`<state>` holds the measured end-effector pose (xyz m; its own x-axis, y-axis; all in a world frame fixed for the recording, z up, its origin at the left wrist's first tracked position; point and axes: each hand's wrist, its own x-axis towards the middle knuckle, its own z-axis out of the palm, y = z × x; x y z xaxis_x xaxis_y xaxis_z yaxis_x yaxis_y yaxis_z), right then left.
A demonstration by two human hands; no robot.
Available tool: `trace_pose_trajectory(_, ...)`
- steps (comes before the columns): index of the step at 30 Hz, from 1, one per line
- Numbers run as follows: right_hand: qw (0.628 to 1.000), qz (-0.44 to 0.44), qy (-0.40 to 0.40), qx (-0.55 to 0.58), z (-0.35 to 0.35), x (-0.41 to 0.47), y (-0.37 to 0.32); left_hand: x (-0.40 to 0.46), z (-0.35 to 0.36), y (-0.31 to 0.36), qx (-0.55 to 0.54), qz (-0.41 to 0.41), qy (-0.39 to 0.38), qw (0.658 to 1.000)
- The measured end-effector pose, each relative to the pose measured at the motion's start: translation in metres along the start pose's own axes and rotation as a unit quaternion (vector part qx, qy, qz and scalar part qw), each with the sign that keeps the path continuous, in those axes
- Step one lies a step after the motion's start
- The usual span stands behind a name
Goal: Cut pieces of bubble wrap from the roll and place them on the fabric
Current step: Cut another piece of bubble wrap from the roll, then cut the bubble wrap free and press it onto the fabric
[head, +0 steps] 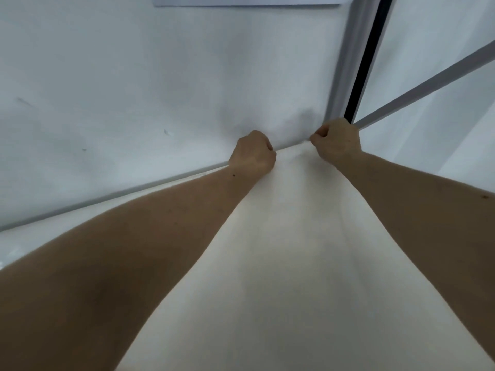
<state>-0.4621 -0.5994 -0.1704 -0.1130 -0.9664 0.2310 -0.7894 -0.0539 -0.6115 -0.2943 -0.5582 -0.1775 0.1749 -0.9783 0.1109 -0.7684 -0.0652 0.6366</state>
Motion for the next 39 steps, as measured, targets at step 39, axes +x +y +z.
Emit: trace_pose_trajectory(39, 0.921, -0.213, -0.322, -0.057, 0.046, -0.303, -0.244, -0.332, -0.229, -0.160, 0.041, -0.205, 0.008, 0.978)
